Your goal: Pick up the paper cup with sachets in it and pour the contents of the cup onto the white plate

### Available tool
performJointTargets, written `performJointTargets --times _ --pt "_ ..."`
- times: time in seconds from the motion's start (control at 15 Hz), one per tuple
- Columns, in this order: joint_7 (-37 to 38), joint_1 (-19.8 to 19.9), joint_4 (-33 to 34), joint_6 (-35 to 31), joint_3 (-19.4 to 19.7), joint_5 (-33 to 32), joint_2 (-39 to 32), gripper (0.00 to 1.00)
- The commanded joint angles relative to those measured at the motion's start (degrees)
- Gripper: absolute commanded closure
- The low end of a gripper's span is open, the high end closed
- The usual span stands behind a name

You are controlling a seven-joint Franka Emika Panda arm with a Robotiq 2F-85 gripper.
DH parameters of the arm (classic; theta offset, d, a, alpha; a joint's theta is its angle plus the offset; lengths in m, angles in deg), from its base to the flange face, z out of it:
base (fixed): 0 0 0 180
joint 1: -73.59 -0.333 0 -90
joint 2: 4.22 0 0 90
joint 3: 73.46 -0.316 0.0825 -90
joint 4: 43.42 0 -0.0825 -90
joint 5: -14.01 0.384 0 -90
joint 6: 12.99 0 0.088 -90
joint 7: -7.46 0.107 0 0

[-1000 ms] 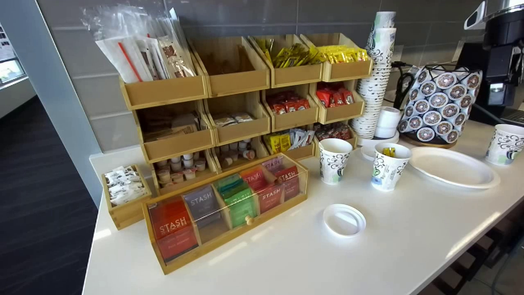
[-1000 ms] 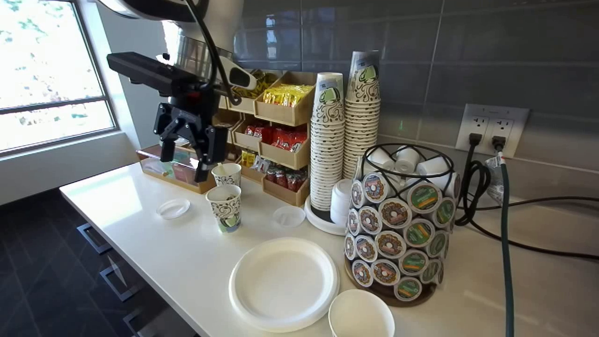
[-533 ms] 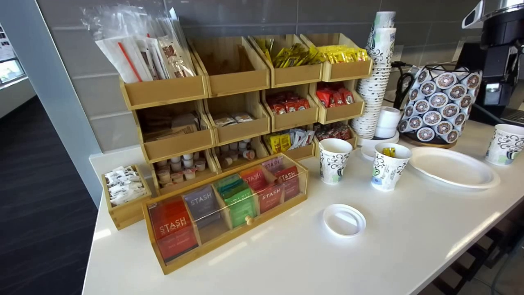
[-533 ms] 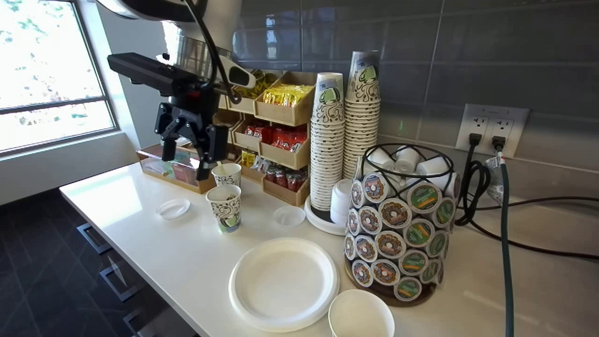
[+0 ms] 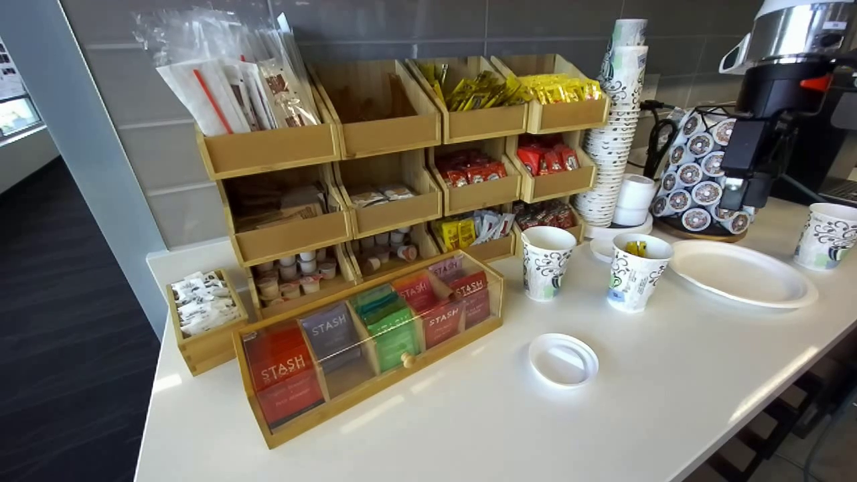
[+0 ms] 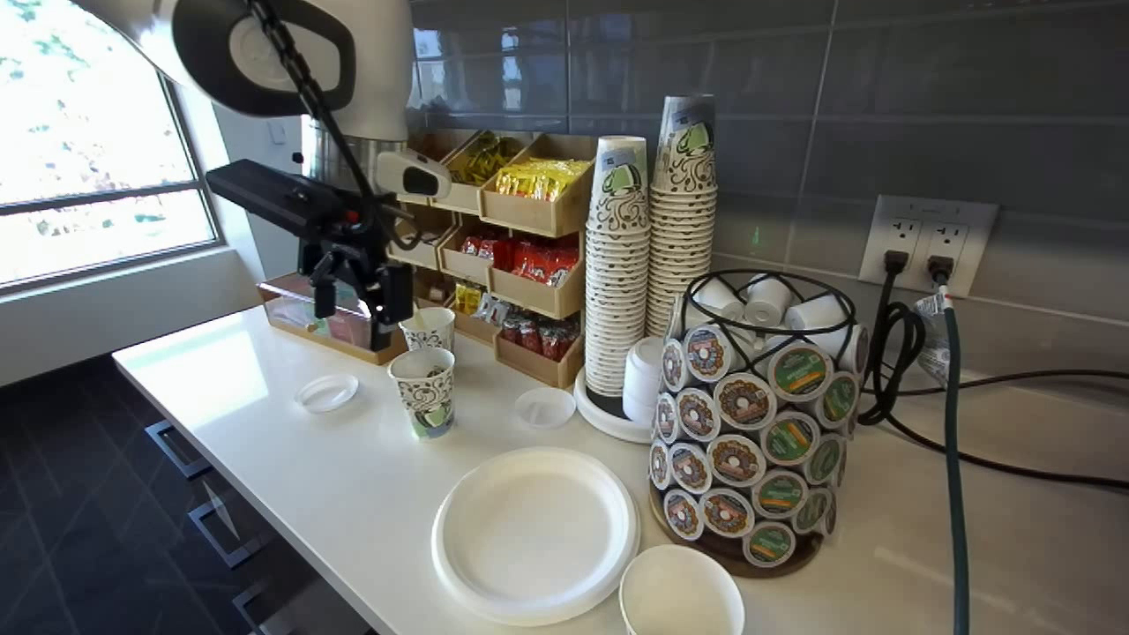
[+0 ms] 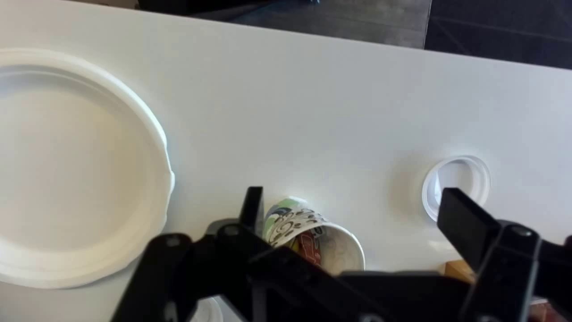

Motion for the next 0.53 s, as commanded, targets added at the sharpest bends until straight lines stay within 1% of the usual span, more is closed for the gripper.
performJointTargets --times 0.0,0.07,0.13,0.2,0.33,0.47 --pt "1.8 -1.3 -5.2 -11.8 -1.8 4.8 0.2 0.0" --pt "1.9 -1.8 -6.8 -15.6 -2.4 5.8 0.3 0.0" --pt "1.6 -2.4 -8.7 -21.8 -3.1 6.8 0.5 0.0" --pt "1.3 -3.2 -9.9 -26.4 -3.7 7.5 0.6 0.0" --pt "2.2 -4.7 -12.4 -36.6 -5.1 8.4 -1.0 0.0" --pt "4.5 -5.9 -14.5 -45.0 -6.3 8.2 -3.0 0.0"
